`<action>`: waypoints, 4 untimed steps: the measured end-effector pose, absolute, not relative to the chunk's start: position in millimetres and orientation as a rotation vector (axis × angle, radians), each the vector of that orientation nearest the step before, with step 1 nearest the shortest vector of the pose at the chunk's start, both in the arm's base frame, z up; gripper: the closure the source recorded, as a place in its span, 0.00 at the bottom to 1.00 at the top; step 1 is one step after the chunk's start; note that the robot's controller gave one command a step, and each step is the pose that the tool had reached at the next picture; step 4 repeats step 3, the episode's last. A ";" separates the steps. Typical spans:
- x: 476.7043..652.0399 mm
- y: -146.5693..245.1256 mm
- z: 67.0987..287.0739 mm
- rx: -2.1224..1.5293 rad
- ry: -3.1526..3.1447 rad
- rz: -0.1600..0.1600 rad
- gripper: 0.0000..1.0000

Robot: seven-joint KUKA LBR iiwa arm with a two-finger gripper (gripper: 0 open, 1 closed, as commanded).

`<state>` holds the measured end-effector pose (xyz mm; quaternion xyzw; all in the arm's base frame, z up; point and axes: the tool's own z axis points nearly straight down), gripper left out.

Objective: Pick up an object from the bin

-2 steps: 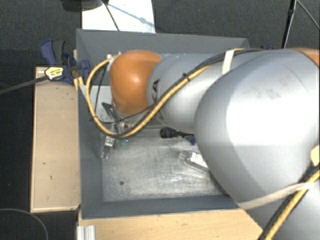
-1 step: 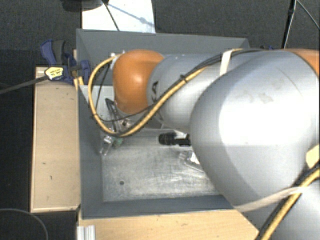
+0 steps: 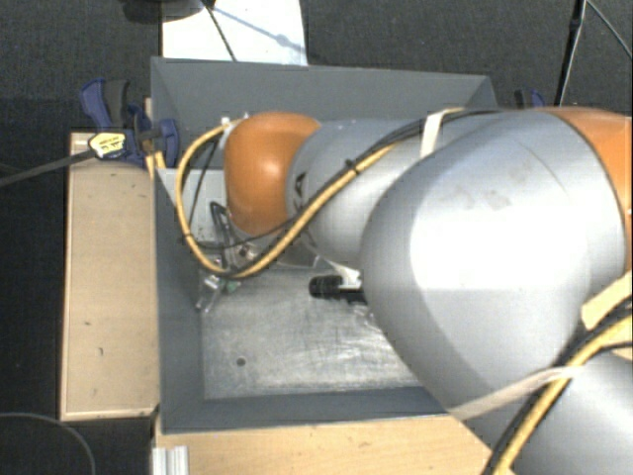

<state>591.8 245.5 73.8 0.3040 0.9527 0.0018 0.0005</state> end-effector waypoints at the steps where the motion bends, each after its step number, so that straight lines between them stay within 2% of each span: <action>1: 591.8 246.0 74.6 0.955 2.995 0.003 0.00; 2: 592.7 245.3 74.9 0.956 2.992 0.002 1.00; 3: 594.8 245.7 161.2 0.951 2.987 0.010 1.00; 4: 594.8 245.7 161.2 0.951 2.987 0.010 1.00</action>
Offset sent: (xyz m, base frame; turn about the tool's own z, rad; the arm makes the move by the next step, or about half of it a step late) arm 0.0000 0.0000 0.0000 0.0000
